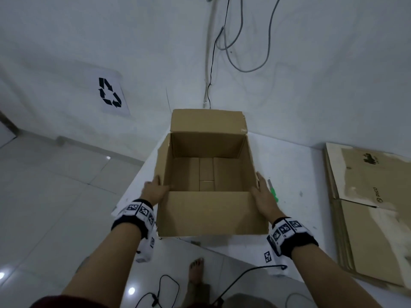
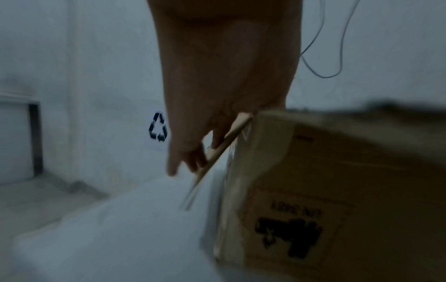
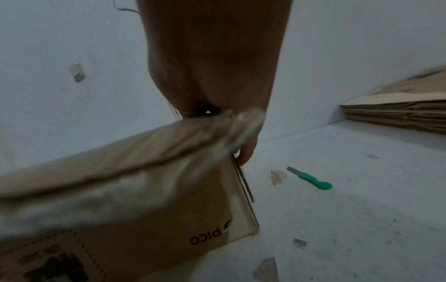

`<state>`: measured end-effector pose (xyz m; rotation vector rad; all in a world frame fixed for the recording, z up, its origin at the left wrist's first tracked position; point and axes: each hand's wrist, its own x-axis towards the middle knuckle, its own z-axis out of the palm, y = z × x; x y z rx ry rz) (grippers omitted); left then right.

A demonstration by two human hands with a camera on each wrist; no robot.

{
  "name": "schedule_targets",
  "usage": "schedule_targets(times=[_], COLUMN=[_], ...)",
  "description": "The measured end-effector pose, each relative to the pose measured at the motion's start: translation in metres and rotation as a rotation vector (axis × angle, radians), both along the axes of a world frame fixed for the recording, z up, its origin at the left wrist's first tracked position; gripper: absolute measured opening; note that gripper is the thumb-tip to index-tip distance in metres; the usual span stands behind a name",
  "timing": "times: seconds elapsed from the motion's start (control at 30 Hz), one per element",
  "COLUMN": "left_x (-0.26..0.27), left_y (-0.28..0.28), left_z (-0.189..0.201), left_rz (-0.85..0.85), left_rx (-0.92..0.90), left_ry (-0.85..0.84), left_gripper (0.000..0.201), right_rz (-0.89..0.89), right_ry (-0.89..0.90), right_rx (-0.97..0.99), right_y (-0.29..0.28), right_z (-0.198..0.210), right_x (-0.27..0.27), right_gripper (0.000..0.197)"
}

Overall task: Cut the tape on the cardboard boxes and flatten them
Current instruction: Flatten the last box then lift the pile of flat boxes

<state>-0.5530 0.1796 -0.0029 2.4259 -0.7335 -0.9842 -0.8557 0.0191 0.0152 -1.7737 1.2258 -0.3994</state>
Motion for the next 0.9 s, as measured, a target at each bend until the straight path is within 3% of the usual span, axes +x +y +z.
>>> schedule_targets(times=[0.03, 0.1, 0.23, 0.33, 0.47, 0.53, 0.63, 0.7, 0.73, 0.83, 0.87, 0.9], left_x=[-0.008, -0.016, -0.019, -0.025, -0.027, -0.018, -0.003, 0.001, 0.000, -0.006, -0.010, -0.015], left_y=[0.002, 0.000, -0.003, 0.002, 0.021, 0.031, 0.038, 0.037, 0.036, 0.031, 0.030, 0.026], left_z=[-0.003, -0.003, 0.009, 0.013, 0.014, 0.011, 0.012, 0.019, 0.022, 0.017, 0.015, 0.017], left_rz=[0.030, 0.135, 0.116, 0.153, 0.337, 0.479, 0.670, 0.729, 0.719, 0.716, 0.703, 0.675], left_rx=[-0.107, -0.227, -0.238, -0.314, -0.547, -0.623, -0.609, -0.551, -0.503, -0.441, -0.447, -0.453], left_ry=[0.104, 0.208, 0.163, 0.230, 0.482, 0.471, 0.293, 0.179, 0.164, 0.361, 0.445, 0.513], left_gripper=[0.049, 0.043, 0.040, 0.034, 0.059, 0.067, 0.066, 0.062, 0.064, 0.109, 0.114, 0.106], right_rz=[0.041, 0.145, 0.352, 0.342, 0.359, 0.348, 0.387, 0.459, 0.471, 0.388, 0.337, 0.277], right_ry=[-0.012, -0.018, 0.337, 0.443, 0.528, 0.450, 0.351, 0.281, 0.229, 0.021, -0.056, -0.120], right_rx=[-0.050, -0.063, -0.012, -0.110, -0.381, -0.493, -0.641, -0.644, -0.593, -0.377, -0.288, -0.226], right_y=[0.001, 0.003, -0.007, -0.009, 0.000, 0.004, 0.002, -0.001, 0.002, 0.010, 0.010, 0.009], right_z=[-0.001, 0.001, 0.006, 0.002, -0.008, -0.003, 0.017, 0.039, 0.055, 0.090, 0.098, 0.103], right_x=[-0.002, -0.008, -0.022, -0.020, -0.012, -0.011, -0.006, 0.006, 0.012, 0.030, 0.034, 0.039], right_gripper=[0.054, 0.059, 0.088, 0.085, 0.074, 0.066, 0.066, 0.075, 0.069, 0.034, 0.027, 0.024])
